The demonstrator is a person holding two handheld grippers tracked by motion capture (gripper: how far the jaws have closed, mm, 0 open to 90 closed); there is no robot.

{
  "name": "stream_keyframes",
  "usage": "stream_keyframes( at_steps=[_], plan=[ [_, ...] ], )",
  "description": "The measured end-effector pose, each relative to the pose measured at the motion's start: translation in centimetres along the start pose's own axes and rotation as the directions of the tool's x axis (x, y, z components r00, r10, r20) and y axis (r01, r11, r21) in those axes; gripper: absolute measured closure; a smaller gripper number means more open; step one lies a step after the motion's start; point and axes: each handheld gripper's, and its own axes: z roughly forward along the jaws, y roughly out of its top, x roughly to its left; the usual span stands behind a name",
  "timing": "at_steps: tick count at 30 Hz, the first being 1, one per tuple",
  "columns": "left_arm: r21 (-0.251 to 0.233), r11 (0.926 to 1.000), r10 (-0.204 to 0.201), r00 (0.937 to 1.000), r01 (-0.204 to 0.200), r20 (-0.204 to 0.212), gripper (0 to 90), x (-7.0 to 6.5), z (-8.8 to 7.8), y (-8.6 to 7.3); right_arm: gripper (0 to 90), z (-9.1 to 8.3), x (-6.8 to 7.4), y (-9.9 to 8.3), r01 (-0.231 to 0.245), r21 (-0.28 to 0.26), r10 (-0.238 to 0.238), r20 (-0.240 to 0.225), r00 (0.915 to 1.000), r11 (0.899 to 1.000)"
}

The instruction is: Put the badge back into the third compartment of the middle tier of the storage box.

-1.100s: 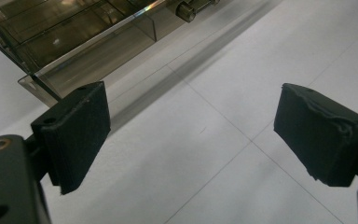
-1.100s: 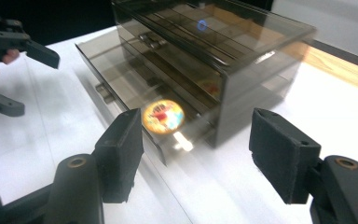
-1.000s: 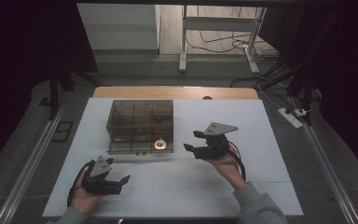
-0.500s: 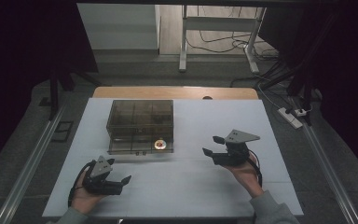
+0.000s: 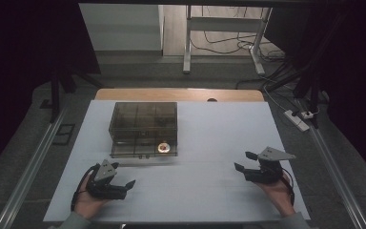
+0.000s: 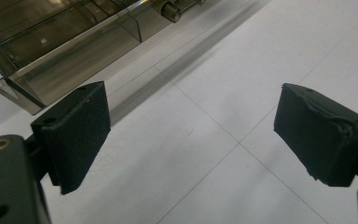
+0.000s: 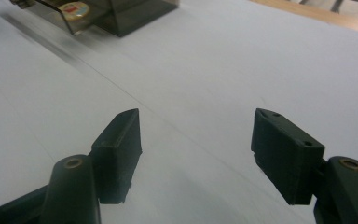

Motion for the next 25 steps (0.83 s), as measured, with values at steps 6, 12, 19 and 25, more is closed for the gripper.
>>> stream_keyframes(
  at_steps=[6,12,19,25],
  plan=[
    [0.003,1.0000,-0.004,1.0000,0.004,-0.002,10.9,0.1,0.1,0.0,32.4,-1.5,-1.1,-2.0,-0.019,-0.005,0.019,0.020,0.9996,1.000],
    [-0.001,0.9998,-0.019,0.9998,0.019,-0.008,11.1,0.4,0.0,0.0,32.3,-1.5,-1.2,-3.0,0.002,0.007,-0.002,-0.001,1.0000,1.000],
    [0.001,0.9999,-0.013,0.9999,0.013,-0.001,11.4,0.2,0.0,0.0,32.2,-1.2,-0.7,-2.8,0.019,-0.003,-0.019,-0.011,0.9998,1.000],
    [-0.001,0.9999,-0.014,0.9999,0.014,0.002,11.5,0.3,-0.1,-0.1,31.5,-1.0,-0.4,-2.6,0.034,-0.002,-0.034,-0.014,0.9993,0.999]
  ],
)
